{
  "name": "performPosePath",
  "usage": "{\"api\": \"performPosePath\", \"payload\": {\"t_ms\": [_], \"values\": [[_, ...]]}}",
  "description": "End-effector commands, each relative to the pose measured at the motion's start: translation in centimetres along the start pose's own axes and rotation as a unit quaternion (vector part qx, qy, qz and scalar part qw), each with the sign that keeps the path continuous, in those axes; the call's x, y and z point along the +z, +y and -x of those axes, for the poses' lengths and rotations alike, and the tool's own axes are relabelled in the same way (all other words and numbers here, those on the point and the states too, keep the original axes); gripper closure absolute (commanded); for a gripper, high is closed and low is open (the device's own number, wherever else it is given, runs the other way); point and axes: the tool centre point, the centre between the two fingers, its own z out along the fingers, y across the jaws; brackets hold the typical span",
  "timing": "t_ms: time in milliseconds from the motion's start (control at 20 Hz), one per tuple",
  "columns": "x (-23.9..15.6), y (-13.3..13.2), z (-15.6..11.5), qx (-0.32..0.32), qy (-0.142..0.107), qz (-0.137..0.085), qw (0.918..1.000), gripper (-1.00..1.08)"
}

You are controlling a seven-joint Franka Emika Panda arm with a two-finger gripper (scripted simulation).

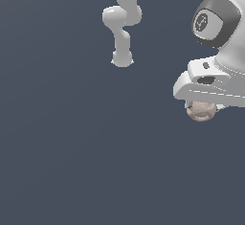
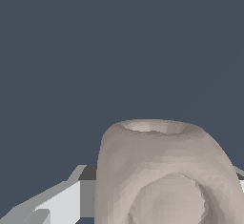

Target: Pick up the object and move it to a goal position.

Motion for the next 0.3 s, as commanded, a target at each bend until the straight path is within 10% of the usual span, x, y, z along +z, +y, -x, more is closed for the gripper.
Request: {"api": "performPosePath", "payload": {"t_ms": [0, 250], "values": [[-0.24, -0.21, -0.18, 0.000, 0.000, 0.000, 1.0000, 1.08], [-0.35, -0.39, -0.29, 0.000, 0.000, 0.000, 1.0000, 1.08]]}}
